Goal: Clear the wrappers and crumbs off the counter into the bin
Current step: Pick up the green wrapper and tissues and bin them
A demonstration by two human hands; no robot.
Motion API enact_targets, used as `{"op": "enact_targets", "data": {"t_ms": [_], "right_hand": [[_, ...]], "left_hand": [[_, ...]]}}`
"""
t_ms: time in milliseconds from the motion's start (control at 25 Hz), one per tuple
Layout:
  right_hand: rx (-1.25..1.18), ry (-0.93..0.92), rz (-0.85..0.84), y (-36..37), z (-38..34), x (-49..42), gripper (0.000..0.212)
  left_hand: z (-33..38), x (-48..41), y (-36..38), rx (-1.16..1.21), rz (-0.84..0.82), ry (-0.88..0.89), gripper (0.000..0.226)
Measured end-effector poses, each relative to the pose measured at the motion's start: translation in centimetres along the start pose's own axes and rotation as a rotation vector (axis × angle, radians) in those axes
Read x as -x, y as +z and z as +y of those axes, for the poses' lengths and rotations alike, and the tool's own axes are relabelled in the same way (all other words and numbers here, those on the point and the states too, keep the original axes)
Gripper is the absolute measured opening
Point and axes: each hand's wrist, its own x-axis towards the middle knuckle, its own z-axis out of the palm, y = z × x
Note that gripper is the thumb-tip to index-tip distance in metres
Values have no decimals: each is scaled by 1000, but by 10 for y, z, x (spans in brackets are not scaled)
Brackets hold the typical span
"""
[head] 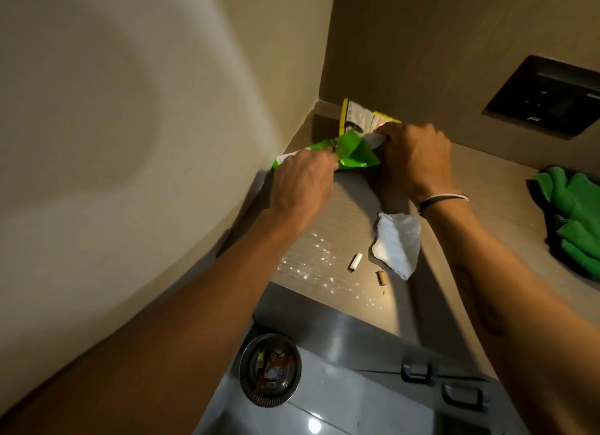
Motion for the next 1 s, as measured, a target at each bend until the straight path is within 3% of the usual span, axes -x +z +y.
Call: {"op": "enact_targets", "data": {"t_ms": [160, 280, 440, 600, 720, 880, 1000], "right_hand": [[-292, -49, 462, -40, -28, 84, 40], [-501, -154, 490, -55, -66, 178, 34], [-651, -282, 307, -49, -108, 285, 29], [-679, -349, 98, -7, -141, 370, 24], [-637, -279, -88, 51, -141, 417, 29], [-510, -90, -464, 157, -133, 444, 39], [-365, -76, -599, 246, -136, 453, 41]], "left_hand": [[2, 70, -27, 396, 437, 8, 32], [0, 162, -33, 564, 594, -105, 31], [-6, 284, -20, 493, 592, -318, 32], [-29, 377, 22, 440, 436, -562, 28], [-50, 414, 73, 478, 308, -638, 35], [-83, 435, 170, 463, 27, -722, 34], [-108, 432, 253, 425, -49, -753, 27]]}}
